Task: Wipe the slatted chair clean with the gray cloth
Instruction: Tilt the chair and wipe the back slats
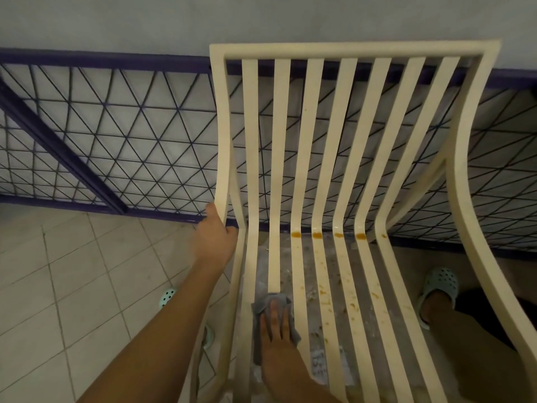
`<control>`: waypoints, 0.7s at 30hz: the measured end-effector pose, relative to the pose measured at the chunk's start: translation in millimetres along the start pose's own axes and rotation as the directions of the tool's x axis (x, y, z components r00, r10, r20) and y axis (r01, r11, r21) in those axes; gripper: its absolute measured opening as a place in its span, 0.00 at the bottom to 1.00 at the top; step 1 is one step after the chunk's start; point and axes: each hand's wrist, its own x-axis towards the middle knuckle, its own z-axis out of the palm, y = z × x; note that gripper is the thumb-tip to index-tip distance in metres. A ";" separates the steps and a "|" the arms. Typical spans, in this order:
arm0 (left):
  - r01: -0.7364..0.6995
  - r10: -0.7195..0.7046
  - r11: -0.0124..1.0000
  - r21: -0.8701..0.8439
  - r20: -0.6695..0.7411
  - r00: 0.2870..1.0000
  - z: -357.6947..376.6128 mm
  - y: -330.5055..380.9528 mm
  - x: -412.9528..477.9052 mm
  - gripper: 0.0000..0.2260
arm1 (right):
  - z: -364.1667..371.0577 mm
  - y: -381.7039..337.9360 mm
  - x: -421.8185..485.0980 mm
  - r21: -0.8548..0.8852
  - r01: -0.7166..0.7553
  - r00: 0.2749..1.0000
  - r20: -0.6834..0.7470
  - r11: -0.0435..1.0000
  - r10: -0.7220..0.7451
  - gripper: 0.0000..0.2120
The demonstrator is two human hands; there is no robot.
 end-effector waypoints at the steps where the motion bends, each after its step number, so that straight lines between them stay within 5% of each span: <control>1: -0.001 0.001 1.000 0.001 0.000 1.000 0.0 0.0 0.1 0.21 | 1.7 0.3 -2.2 -0.017 0.009 0.999 -0.030 1.000 -0.010 0.71; 5: -0.013 0.013 1.000 -0.014 -0.012 1.000 2.4 -2.7 0.8 0.21 | 2.7 0.9 0.7 -0.026 0.012 1.000 -0.007 1.000 -0.013 0.72; 9: -0.023 0.022 0.999 -0.033 -0.015 1.000 7.0 -5.4 3.0 0.23 | -30.8 -5.9 11.6 -0.004 0.072 0.990 0.120 0.997 -0.071 0.44; 12: -0.097 0.100 0.994 0.046 -0.070 0.993 10.4 -9.0 5.7 0.28 | -47.4 2.2 37.7 -0.013 0.117 0.983 0.144 0.993 -0.114 0.38; 14: -0.244 0.262 0.962 0.125 -0.150 0.953 10.1 -9.6 5.3 0.33 | -56.2 7.4 60.8 0.010 0.099 0.987 0.128 0.995 -0.100 0.37; 18: -0.631 0.641 0.767 0.115 -0.163 0.750 5.8 11.3 13.8 0.31 | -69.8 22.2 104.0 0.274 0.065 0.993 0.076 0.960 -0.089 0.34; 21: -0.597 0.580 0.802 0.035 -0.285 0.763 -0.9 27.0 43.0 0.29 | -83.9 30.2 123.4 0.416 0.023 1.000 0.009 0.909 -0.029 0.29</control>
